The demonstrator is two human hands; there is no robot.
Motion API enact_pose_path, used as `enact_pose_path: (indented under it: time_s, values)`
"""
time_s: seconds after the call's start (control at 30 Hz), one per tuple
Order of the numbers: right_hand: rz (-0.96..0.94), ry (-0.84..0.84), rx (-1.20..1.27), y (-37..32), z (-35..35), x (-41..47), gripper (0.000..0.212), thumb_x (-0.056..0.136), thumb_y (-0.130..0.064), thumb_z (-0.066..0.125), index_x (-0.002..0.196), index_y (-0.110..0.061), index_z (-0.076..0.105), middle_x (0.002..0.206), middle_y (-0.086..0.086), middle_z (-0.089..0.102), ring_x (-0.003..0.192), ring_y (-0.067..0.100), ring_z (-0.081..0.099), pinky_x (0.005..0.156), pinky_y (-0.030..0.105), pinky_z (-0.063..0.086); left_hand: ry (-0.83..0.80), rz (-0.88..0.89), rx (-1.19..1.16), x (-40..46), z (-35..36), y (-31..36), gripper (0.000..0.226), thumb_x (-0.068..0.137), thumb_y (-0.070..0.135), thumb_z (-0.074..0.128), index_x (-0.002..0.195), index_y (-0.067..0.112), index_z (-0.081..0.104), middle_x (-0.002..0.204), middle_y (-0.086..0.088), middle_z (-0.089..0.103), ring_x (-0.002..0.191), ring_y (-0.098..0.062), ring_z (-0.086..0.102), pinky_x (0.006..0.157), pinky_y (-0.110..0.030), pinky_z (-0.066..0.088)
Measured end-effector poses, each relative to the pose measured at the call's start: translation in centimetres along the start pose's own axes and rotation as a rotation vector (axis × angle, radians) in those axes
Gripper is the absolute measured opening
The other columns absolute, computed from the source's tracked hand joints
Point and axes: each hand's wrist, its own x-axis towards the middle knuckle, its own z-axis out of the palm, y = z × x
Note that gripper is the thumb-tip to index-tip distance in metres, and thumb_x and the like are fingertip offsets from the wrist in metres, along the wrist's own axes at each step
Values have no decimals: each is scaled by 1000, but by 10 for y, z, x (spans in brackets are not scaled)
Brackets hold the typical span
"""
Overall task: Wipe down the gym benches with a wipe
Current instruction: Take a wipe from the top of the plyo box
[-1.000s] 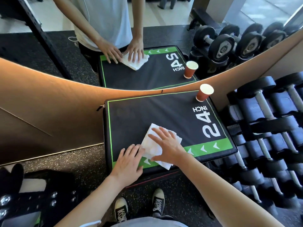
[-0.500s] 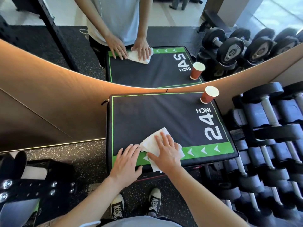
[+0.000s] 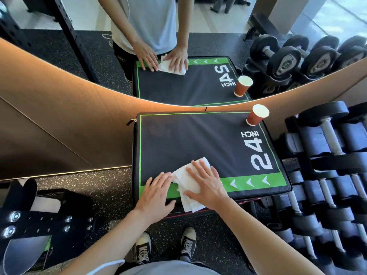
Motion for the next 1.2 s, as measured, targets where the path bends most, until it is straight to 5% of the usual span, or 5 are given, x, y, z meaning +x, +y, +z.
enact_pose_path:
  time_s: [0.27, 0.57, 0.77, 0.9, 1.2]
  values:
    - [62, 259, -20, -15, 13, -7, 57, 96, -69, 51, 138, -30, 58, 143, -3, 53, 130, 29, 48, 95, 47, 49, -21, -12, 19, 0, -1, 1, 85, 95, 56, 53, 165, 27, 17, 174, 11, 12, 162, -14, 7, 132, -44, 9]
    - [120, 329, -28, -17, 2, -4, 44, 100, -56, 51, 94, -16, 66, 89, 0, 59, 83, 29, 57, 63, 40, 49, -19, -9, 32, 0, 0, 2, 81, 94, 57, 54, 164, 26, 24, 174, 10, 11, 162, -15, 6, 132, -45, 8]
    - [312, 175, -61, -21, -5, 1, 47, 103, -64, 42, 107, -21, 60, 106, -3, 57, 97, 27, 51, 80, 41, 42, -21, -12, 54, 0, 0, 3, 82, 93, 58, 55, 163, 25, 26, 173, 8, 14, 162, -18, 10, 132, -47, 12]
    - [218, 255, -69, -21, 1, -9, 49, 97, -64, 50, 124, -24, 58, 120, -3, 55, 105, 26, 51, 92, 44, 44, -25, -16, 52, 1, 0, 5, 82, 93, 57, 56, 162, 25, 28, 173, 7, 15, 162, -19, 10, 131, -48, 12]
    - [69, 209, -117, -6, 4, -5, 41, 102, -57, 48, 116, -20, 61, 110, 0, 57, 95, 28, 53, 81, 41, 48, -31, -34, 58, 1, -2, 8, 81, 92, 56, 56, 161, 24, 29, 172, 6, 18, 161, -19, 11, 131, -49, 13]
